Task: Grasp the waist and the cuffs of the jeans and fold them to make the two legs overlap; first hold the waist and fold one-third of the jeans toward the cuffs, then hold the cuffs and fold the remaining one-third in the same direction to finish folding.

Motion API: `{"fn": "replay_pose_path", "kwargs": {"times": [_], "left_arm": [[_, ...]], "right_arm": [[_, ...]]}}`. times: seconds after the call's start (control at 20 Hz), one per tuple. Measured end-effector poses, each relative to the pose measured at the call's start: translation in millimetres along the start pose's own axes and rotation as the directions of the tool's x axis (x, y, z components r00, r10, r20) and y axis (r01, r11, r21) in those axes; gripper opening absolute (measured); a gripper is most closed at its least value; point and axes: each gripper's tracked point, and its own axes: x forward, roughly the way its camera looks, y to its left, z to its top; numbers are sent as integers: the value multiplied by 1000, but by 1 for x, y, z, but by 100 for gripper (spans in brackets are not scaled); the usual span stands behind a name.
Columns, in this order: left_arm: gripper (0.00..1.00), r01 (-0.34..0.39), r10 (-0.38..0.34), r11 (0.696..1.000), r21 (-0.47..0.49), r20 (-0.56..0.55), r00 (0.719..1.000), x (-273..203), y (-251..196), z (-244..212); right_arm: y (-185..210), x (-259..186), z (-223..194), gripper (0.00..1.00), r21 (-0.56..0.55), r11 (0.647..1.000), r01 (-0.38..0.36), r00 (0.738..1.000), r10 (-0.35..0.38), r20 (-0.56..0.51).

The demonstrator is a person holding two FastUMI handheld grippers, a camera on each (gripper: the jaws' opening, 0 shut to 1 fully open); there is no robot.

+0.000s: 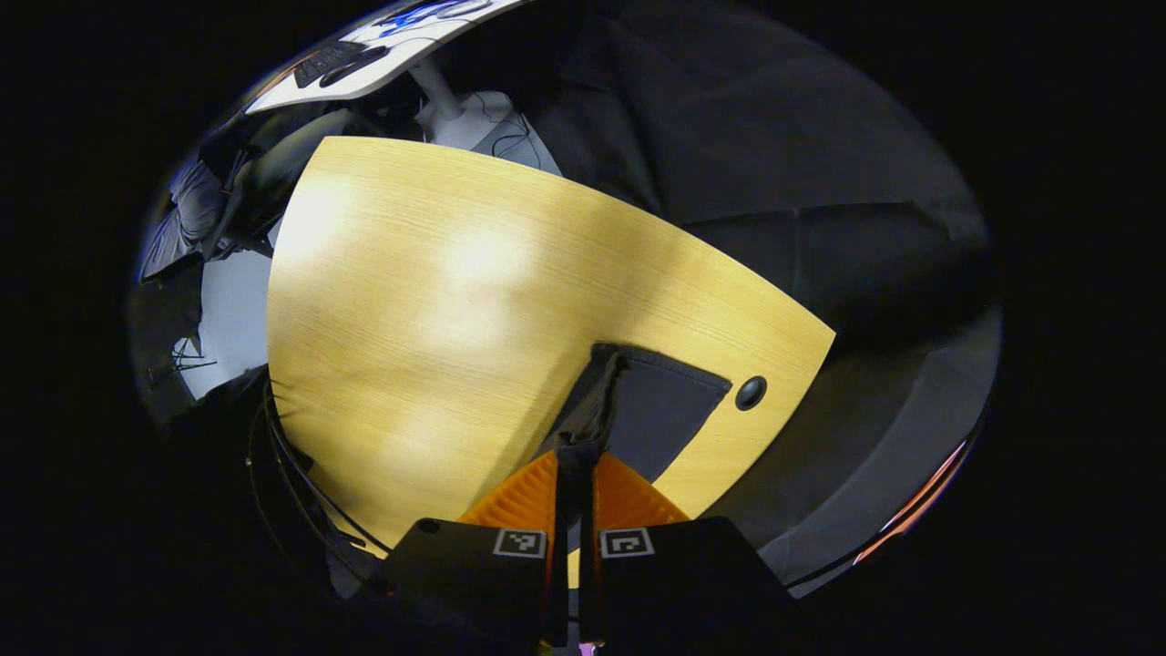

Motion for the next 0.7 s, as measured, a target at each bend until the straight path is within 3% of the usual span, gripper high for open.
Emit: {"fn": "replay_pose_path", "kwargs": {"times": [0.25, 0.45, 0.65, 0.7], "left_arm": [[8, 51, -50, 999, 19, -54, 997, 43, -71, -19], [10, 58, -53, 996, 63, -78, 996, 93, -98, -18], [19, -14, 22, 990, 141, -51, 998, 134, -105, -12], [26, -28, 34, 989, 148, -43, 998, 139, -104, -9]], "right_arm": [[23, 54, 9, 6, 10, 1000, 26, 1000, -26, 15], [24, 91, 20, 6, 12, 999, 49, 998, -50, 25], [18, 113, 28, 10, 6, 997, 72, 996, -72, 44], [18, 117, 30, 10, 7, 997, 76, 996, -76, 54]]}}
